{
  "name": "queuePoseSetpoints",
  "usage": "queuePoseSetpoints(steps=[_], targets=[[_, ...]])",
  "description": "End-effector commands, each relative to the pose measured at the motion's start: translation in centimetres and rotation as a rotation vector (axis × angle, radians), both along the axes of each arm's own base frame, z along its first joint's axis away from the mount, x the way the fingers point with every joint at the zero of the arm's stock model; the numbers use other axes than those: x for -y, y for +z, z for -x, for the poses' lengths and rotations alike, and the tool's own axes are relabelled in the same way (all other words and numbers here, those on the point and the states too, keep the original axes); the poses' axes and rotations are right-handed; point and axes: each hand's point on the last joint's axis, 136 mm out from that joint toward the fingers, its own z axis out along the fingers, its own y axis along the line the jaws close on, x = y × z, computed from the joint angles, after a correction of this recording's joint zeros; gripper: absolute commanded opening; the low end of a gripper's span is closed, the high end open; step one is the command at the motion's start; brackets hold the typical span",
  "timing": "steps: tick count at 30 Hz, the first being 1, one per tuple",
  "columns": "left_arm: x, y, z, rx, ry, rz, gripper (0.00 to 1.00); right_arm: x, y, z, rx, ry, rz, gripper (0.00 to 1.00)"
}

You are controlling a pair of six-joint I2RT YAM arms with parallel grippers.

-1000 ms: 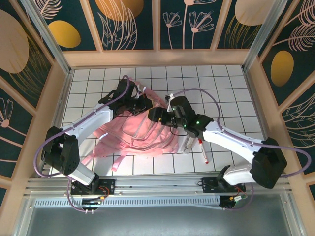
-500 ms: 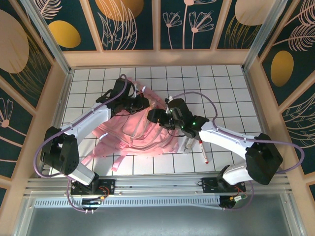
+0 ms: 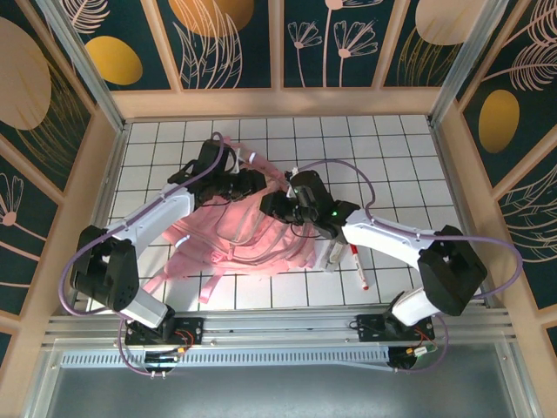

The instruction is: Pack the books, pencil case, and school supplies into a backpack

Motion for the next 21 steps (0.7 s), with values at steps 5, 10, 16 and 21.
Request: queuePoseSetpoints(steps=[5, 10, 16, 21], targets=[[-7.6, 3.9, -0.3, 0.253, 0.084, -0.341, 0.64, -1.1, 2.5, -1.2, -0.018, -0.022, -0.107, 0.11], [-5.1, 3.1, 5.1, 0.287, -0.102, -0.13, 0.64, -1.3, 2.4, -1.8, -0.043, -0.03, -0.135, 0.17], [-2.1, 1.2, 9.5, 0.442, -0.241, -0.195, 0.71, -1.4, 1.9, -2.1, -0.125, -0.009, -0.183, 0.19], [-2.4, 0.3, 7.1, 0.441, -0.187, -0.412, 0.72, -1.7, 1.7, -2.3, -0.151, -0.008, -0.184, 0.2]])
